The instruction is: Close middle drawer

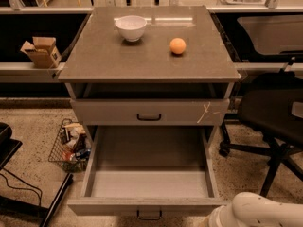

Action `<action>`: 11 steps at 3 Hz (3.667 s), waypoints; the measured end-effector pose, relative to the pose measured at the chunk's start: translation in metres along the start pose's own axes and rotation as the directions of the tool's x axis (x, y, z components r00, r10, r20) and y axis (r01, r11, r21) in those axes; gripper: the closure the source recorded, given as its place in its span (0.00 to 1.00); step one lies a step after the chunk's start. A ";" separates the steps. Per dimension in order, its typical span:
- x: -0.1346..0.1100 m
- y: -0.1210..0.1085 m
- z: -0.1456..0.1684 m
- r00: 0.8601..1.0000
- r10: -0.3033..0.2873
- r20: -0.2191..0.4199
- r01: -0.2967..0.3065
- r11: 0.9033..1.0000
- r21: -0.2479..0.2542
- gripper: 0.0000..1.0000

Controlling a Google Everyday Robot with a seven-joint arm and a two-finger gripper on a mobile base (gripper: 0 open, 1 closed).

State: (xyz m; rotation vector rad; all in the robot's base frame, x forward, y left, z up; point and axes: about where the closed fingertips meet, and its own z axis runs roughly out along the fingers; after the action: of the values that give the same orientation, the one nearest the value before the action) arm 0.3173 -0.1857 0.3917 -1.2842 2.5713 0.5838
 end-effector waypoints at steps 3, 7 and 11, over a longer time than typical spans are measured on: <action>-0.020 -0.020 0.111 0.983 0.092 0.160 -0.077 0.992 -0.098 1.00; -0.066 -0.076 0.088 0.975 0.060 0.213 -0.055 0.998 -0.032 1.00; -0.134 -0.149 0.018 0.961 0.004 0.276 -0.036 0.993 0.112 1.00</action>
Offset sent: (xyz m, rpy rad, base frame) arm 0.0240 0.0615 -0.1092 0.2307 0.0163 -0.1105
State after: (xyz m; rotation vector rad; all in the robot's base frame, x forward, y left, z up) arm 0.5169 -0.1620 0.3857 -1.0577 2.3535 0.5632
